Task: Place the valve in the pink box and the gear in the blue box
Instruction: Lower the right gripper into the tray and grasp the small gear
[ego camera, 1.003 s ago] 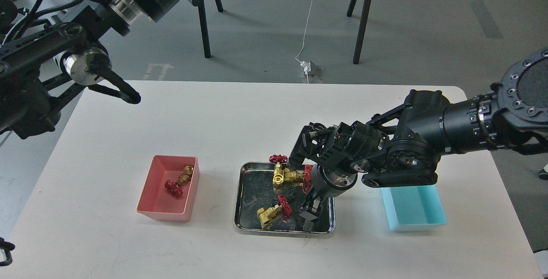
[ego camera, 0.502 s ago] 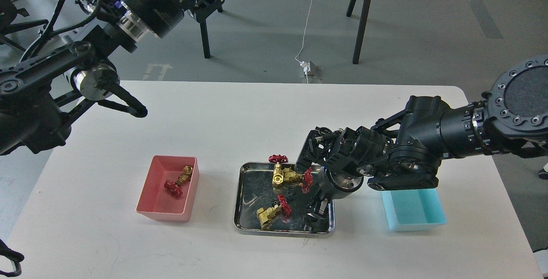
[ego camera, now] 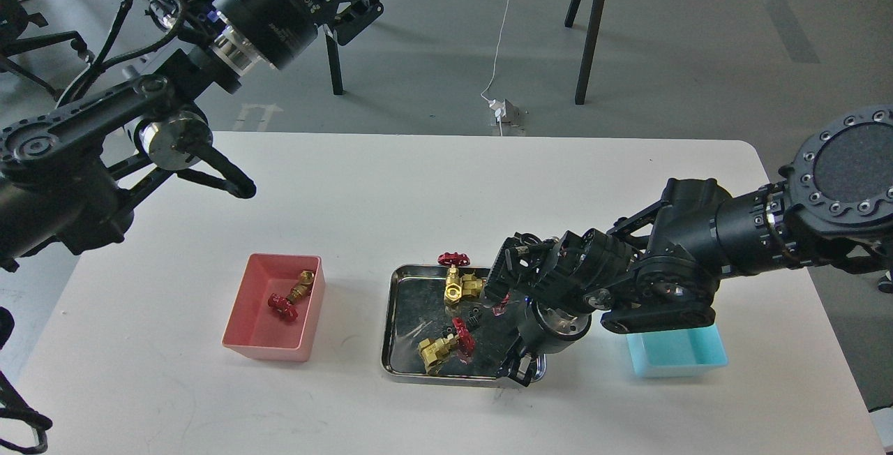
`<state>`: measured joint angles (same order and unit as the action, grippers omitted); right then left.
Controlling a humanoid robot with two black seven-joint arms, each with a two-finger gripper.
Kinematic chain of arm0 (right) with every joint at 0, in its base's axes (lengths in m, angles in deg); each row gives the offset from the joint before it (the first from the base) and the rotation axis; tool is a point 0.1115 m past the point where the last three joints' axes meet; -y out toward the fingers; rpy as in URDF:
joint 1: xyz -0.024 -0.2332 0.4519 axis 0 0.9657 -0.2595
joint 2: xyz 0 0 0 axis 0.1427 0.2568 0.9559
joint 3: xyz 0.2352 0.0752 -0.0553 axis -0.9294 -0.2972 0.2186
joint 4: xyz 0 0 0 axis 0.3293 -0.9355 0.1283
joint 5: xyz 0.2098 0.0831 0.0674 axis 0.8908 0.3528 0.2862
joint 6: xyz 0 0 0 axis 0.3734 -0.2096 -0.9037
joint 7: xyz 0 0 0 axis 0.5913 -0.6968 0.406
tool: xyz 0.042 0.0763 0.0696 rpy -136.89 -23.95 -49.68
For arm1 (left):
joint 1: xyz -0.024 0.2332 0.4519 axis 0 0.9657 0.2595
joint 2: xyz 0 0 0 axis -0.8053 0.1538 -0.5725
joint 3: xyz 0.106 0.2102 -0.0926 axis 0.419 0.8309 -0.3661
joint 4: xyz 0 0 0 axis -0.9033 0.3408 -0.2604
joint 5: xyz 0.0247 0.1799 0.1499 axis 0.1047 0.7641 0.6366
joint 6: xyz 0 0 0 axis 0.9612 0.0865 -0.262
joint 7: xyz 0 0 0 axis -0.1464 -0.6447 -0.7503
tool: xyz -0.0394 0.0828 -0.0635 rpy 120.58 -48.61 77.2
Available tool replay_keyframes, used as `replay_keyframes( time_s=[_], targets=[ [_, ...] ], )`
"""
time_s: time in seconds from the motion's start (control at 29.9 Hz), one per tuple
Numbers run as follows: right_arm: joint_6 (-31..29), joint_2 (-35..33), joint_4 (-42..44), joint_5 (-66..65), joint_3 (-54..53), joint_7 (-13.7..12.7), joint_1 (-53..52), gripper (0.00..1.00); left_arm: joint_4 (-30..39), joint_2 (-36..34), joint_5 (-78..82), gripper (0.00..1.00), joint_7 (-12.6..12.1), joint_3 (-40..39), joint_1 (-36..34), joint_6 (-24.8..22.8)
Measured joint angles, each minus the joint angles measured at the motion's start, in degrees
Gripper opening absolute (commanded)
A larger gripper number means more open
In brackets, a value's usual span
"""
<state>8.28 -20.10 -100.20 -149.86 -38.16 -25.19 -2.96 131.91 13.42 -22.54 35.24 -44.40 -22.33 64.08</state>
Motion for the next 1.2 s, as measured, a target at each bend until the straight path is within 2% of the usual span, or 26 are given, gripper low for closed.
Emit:
replay_keyframes(
  time_s=[0.77,1.07,1.2],
  targets=[
    [2.68,0.0,2.28,-0.1,1.16,-0.39,2.16,0.53,0.0,0.23,0.0,0.95,0.0,-0.08,1.53,-0.11],
    [3.93,0.0,2.32,-0.05,1.25,-0.39,2.74,0.46,-0.07,0.32,0.0,0.95,0.0,-0.09,1.66,-0.11],
    [3.95,0.0,2.32,-0.08,1.32,-0.39,2.78,0.39,-0.09,0.32,0.0,0.95,0.0,-0.09,1.72,-0.14]
  ],
)
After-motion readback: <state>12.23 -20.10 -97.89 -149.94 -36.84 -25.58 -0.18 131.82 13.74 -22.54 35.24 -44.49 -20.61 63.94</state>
